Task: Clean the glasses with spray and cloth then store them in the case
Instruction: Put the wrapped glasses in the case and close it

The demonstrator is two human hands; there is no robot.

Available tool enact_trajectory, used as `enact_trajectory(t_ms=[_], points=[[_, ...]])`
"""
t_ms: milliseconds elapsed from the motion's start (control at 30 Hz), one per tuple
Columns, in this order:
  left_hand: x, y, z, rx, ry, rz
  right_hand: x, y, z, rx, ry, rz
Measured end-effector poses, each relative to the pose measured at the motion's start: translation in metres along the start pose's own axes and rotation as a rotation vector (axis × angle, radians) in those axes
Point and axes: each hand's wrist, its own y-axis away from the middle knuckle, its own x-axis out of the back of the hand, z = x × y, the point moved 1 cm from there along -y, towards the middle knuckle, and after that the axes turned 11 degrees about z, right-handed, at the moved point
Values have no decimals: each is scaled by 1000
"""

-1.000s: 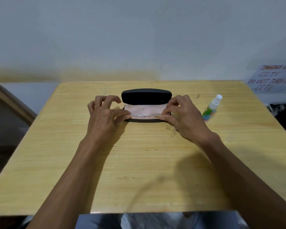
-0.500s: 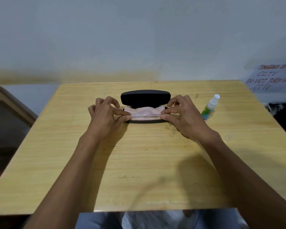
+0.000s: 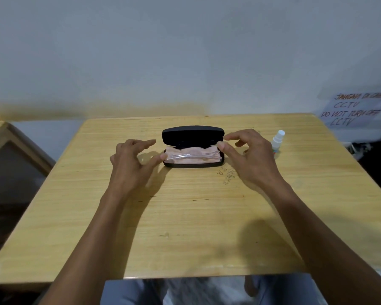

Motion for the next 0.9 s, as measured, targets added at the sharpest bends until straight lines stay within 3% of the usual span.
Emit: enact_trajectory(t_ms=[133,300,567,900], points=[[-1,-15,18,153,170,29,-1,-18,-12,-226,-64,-23],[-13,-44,26,346,250,-147,-16,-40,-12,-473,-184,-294],[-13,-61,23,415,322,-347,-19,-51,-6,-586,-271,-357],[-13,-62,12,314,445,-551,-17,-41,-3,-576,-430,-376]])
